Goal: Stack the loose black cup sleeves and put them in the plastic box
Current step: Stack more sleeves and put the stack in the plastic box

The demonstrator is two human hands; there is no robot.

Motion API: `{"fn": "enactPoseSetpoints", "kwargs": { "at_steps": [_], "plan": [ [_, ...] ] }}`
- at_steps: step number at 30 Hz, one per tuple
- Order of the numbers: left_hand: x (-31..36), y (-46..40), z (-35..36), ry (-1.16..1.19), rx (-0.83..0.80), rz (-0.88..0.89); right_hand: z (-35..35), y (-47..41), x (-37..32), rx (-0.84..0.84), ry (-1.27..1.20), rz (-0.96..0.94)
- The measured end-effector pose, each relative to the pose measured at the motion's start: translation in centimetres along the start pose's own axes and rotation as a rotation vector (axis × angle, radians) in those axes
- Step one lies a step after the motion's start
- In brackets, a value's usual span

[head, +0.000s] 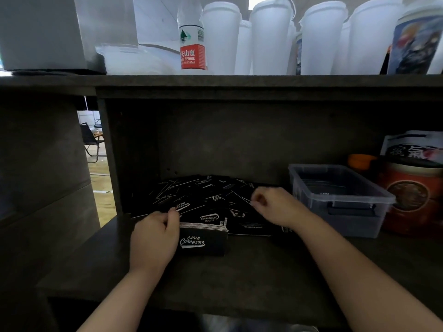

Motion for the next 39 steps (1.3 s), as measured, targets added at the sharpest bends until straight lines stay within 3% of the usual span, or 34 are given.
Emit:
{"fn": "enactPoseSetpoints", "kwargs": {
  "at_steps": [4, 8, 12, 17, 22, 28, 31, 33, 37, 39],
  "plan": [
    [0.1, 0.0, 0.0, -0.025, 0.005, 0.001, 0.7, 0.5, 1.5, -0.346, 0.252, 0.184],
    [0.5, 0.0, 0.0, -0.051, 0.023, 0.026, 1.7, 0.0, -0.8, -0.294, 0.178, 0.094],
    [0.1, -0.3, 0.3, -0.076, 0.009, 0.022, 2.1, -0.3, -0.5, -0.224, 0.069, 0.155],
    [0.3, -0.1, 0.2, -0.096, 0.009, 0.044, 2.6, 0.0, 0.6, -0.335, 0.061, 0.199],
    [0.5, 0.1, 0.6, -0.178, -0.010, 0.093, 2.6, -0.3, -0.6, -0.172, -0.167, 0.012],
    [0.5, 0.2, 0.6, -0.175, 0.002, 0.111, 1.6, -0.9, 0.0, 0.114, -0.430, -0.031],
    [0.5, 0.2, 0.6, -0.170, 0.006, 0.111, 1.1, -1.1, 0.0, 0.189, -0.415, -0.028],
    [0.4, 0.2, 0.6, -0.164, 0.002, 0.102, 0.8, -0.8, 0.3, 0.096, -0.294, 0.044],
    [0.5, 0.2, 0.6, -0.164, -0.002, 0.087, 1.5, 0.5, 0.2, -0.376, -0.005, 0.161],
    [0.5, 0.2, 0.6, -0.172, 0.003, 0.090, 1.6, 0.8, -0.4, -0.461, 0.013, 0.164]
  ]
}}
Point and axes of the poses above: each hand's wrist, its own y-axis away from the middle knuckle, its own z-axis out of the palm, x = y × z, the point moved 3 cm from there along -y, towards the middle knuckle, and after that the axes turned 14 degrees about y, right-handed, at the moved point
